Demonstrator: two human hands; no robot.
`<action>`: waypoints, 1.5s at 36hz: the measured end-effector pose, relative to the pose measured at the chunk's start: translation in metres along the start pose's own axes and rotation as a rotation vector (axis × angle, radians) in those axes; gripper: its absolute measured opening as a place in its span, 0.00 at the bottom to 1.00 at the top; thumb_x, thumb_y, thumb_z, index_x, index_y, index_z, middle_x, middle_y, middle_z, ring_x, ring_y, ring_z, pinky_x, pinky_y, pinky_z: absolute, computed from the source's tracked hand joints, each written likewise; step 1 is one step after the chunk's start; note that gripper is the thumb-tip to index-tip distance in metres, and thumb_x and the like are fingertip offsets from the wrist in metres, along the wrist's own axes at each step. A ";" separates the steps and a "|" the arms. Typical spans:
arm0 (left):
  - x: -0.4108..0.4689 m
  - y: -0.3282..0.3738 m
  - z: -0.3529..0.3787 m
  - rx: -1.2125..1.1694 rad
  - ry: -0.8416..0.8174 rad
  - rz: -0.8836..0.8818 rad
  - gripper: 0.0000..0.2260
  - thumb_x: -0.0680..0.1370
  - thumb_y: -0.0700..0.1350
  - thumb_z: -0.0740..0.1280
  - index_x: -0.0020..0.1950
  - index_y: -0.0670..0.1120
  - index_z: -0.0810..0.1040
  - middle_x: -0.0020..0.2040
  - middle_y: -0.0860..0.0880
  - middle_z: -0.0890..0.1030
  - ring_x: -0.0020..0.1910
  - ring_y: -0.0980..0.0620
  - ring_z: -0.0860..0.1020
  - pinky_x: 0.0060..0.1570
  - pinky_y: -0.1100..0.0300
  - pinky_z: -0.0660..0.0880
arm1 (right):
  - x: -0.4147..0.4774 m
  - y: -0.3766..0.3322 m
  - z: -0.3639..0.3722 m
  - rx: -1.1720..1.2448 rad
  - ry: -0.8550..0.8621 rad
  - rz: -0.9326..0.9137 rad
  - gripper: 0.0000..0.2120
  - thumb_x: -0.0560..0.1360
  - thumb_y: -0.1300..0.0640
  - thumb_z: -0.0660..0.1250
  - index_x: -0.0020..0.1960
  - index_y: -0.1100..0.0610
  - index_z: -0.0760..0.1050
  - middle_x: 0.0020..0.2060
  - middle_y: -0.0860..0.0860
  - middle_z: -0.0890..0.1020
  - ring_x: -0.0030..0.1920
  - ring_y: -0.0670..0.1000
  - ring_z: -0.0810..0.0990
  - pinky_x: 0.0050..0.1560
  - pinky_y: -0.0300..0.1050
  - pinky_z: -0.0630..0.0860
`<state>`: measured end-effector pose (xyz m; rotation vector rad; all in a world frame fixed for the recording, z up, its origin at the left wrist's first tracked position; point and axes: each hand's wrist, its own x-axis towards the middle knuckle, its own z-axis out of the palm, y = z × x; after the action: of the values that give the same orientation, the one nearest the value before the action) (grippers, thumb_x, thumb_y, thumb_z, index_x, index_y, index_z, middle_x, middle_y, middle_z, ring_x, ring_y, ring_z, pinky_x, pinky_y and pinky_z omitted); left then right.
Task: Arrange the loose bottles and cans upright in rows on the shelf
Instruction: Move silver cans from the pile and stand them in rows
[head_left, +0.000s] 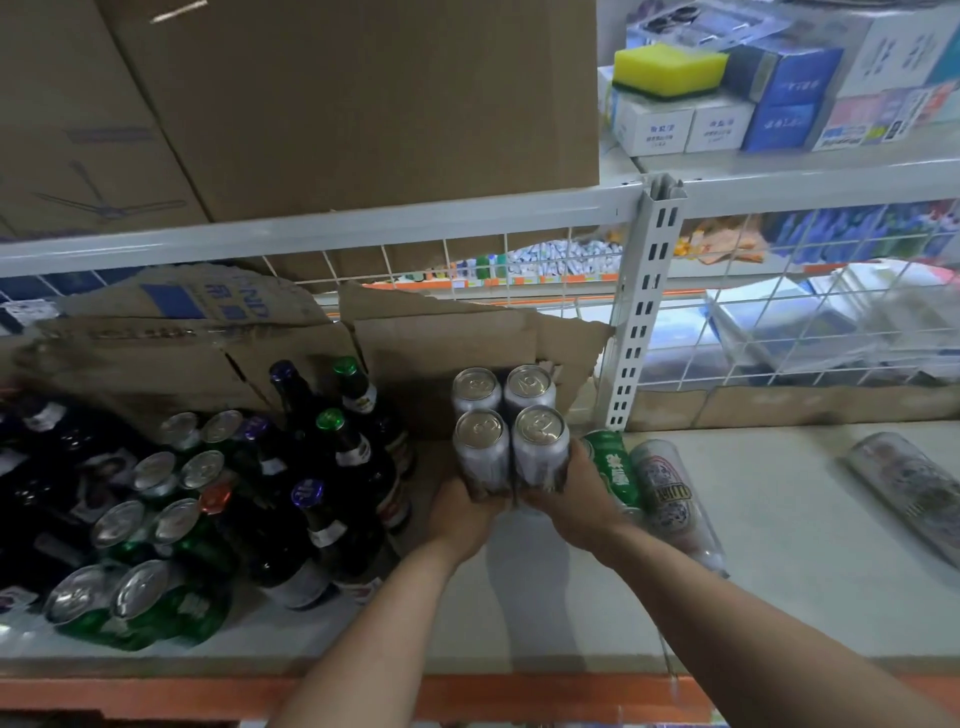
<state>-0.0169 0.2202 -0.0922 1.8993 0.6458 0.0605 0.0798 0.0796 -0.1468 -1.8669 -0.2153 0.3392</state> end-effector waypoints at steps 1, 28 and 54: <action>0.000 -0.001 0.000 0.005 0.002 -0.004 0.10 0.68 0.43 0.77 0.42 0.55 0.79 0.51 0.46 0.85 0.53 0.48 0.82 0.56 0.48 0.79 | 0.002 0.004 0.001 -0.016 -0.005 0.003 0.37 0.54 0.51 0.82 0.61 0.51 0.73 0.56 0.53 0.82 0.57 0.54 0.83 0.57 0.62 0.81; -0.047 0.114 0.053 0.071 -0.087 0.394 0.17 0.73 0.43 0.76 0.59 0.51 0.75 0.50 0.56 0.79 0.50 0.57 0.80 0.49 0.70 0.75 | -0.076 -0.072 -0.173 -0.214 0.161 0.107 0.39 0.70 0.58 0.79 0.75 0.57 0.62 0.68 0.58 0.73 0.70 0.57 0.72 0.67 0.49 0.73; -0.054 0.217 0.379 0.155 -0.300 0.266 0.27 0.74 0.52 0.76 0.71 0.52 0.73 0.69 0.52 0.77 0.67 0.54 0.75 0.67 0.55 0.72 | -0.067 0.075 -0.464 -0.407 0.040 0.386 0.51 0.59 0.39 0.80 0.75 0.51 0.62 0.64 0.55 0.73 0.62 0.60 0.76 0.55 0.53 0.80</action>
<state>0.1508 -0.1846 -0.0488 2.0807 0.1970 -0.1062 0.1717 -0.3806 -0.0751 -2.3180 0.1176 0.5528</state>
